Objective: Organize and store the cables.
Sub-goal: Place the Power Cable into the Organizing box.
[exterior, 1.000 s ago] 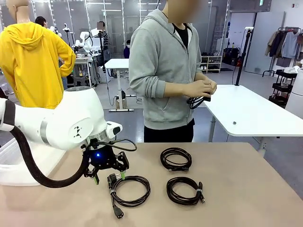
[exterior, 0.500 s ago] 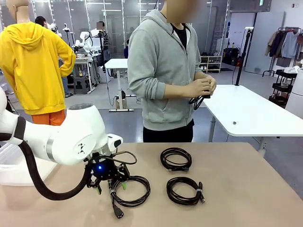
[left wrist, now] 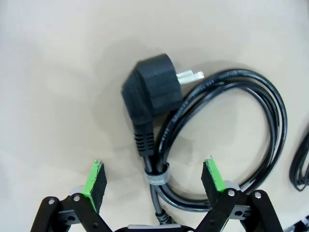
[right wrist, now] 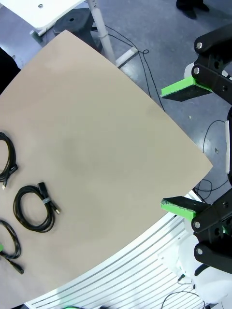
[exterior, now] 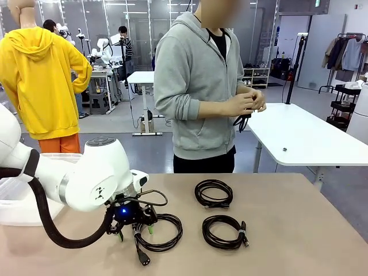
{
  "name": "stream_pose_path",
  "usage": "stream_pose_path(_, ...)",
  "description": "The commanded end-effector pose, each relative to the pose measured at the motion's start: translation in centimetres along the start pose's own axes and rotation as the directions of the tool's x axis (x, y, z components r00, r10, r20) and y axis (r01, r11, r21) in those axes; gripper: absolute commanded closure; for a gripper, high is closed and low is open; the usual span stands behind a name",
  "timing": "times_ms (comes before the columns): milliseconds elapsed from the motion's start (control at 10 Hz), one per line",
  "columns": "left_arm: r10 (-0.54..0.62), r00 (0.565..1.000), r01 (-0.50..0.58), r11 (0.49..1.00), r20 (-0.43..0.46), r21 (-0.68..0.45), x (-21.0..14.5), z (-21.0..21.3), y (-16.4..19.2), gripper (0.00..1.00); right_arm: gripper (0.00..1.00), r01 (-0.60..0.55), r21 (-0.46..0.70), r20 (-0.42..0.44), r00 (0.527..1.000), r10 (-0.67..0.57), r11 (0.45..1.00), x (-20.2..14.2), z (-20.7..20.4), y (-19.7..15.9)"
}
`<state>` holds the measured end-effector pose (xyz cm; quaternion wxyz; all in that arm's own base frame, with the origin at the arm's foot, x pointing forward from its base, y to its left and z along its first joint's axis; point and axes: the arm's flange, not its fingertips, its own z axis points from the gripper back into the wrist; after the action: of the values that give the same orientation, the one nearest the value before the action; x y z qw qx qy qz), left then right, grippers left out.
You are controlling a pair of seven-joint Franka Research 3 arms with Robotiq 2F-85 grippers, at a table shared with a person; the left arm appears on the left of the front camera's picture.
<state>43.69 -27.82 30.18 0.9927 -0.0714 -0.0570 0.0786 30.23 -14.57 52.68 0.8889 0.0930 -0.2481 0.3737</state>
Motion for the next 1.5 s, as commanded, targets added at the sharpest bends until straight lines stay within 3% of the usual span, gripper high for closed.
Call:
stream_pose_path(0, 0.029, 0.999, -0.031, 0.998, 0.037, 0.058, -0.2, -0.1, -0.6, 0.24, 0.00, 0.021, 0.006, -0.005, 1.000, -0.021, 1.000, 0.3, 0.1, 0.1)
stream_pose_path(200, 0.016, 1.000, -0.017, 0.994, 0.007, 0.107, -0.4, 0.2, -0.9, 0.84, 0.00, 0.021, 0.006, -0.005, 1.000, -0.021, 1.000, 0.3, 0.1, 0.1)
stream_pose_path(300, 0.009, 1.000, -0.009, 0.994, 0.000, 0.107, -0.4, 0.5, -1.2, 1.00, 0.00, 0.021, 0.006, -0.005, 1.000, -0.021, 1.000, 0.3, 0.1, 0.1)
stream_pose_path(600, 0.020, 0.999, -0.013, 0.987, -0.045, 0.159, -0.5, 1.2, -1.6, 0.97, 0.00, 0.021, 0.006, -0.005, 1.000, -0.021, 1.000, 0.3, 0.1, 0.1)
stream_pose_path(1000, 0.047, 0.999, -0.044, 0.987, -0.019, 0.154, 0.0, 3.8, -2.1, 1.00, 0.00, 0.021, 0.006, -0.005, 1.000, -0.021, 1.000, 0.3, 0.1, 0.1)
stream_pose_path(1200, 0.005, 1.000, -0.008, 0.991, 0.028, 0.136, 0.7, 8.4, -1.3, 1.00, 0.00, 0.021, 0.006, -0.005, 1.000, -0.021, 1.000, 0.3, 0.1, 0.1)
stream_pose_path(1400, -0.137, 0.984, 0.118, 0.980, 0.111, 0.160, 1.6, 15.1, 0.1, 1.00, 0.00, 0.021, 0.006, -0.005, 1.000, -0.021, 1.000, 0.3, 0.1, 0.1)
